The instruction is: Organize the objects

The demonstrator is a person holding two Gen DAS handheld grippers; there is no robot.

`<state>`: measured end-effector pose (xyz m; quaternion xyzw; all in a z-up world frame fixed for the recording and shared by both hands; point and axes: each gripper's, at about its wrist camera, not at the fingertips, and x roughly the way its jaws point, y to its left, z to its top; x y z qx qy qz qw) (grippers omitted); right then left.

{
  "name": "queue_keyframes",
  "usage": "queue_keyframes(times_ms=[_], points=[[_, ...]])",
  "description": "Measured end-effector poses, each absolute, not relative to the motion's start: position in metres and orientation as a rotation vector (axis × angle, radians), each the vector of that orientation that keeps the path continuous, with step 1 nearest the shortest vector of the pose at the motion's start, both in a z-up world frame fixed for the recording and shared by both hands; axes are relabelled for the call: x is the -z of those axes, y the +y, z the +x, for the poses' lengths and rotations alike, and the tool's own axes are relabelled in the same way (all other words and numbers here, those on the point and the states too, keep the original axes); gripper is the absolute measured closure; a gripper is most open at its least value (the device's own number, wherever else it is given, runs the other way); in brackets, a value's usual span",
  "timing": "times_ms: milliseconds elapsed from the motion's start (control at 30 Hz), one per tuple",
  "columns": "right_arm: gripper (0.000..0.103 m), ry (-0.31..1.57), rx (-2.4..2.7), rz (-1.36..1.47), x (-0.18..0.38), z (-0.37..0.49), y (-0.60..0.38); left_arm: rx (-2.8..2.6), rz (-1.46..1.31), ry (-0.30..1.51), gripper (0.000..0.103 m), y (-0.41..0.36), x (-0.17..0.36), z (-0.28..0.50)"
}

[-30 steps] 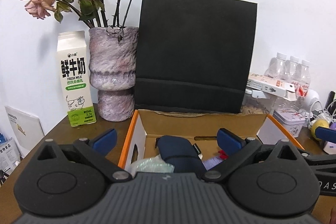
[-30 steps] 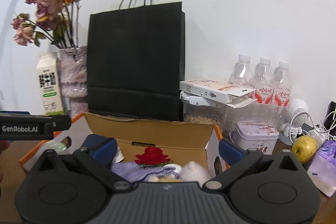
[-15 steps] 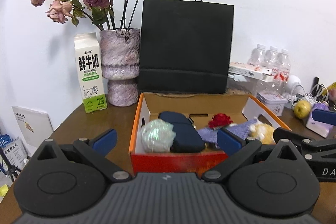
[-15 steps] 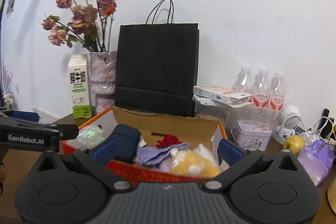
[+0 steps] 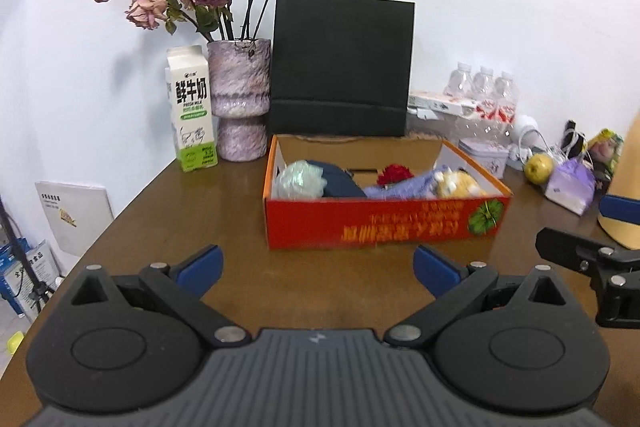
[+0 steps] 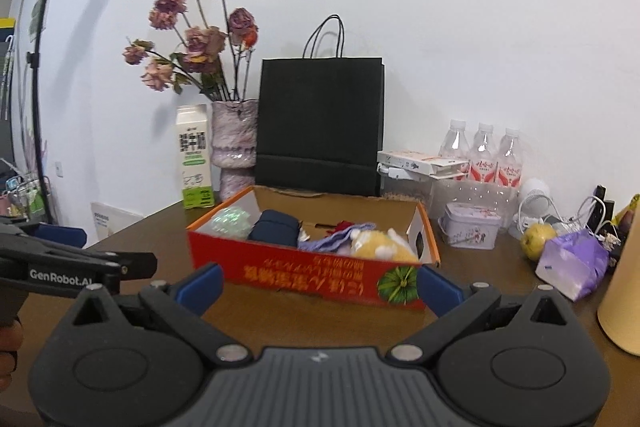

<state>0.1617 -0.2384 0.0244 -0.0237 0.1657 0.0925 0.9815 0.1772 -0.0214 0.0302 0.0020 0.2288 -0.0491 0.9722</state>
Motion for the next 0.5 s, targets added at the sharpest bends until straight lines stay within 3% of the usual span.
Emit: queue_keyframes(times_ms=[500], points=[[0.000,0.343,-0.214,-0.056,-0.020,0.096,-0.226,0.106,0.017,0.466,0.000,-0.012,-0.027,0.112]])
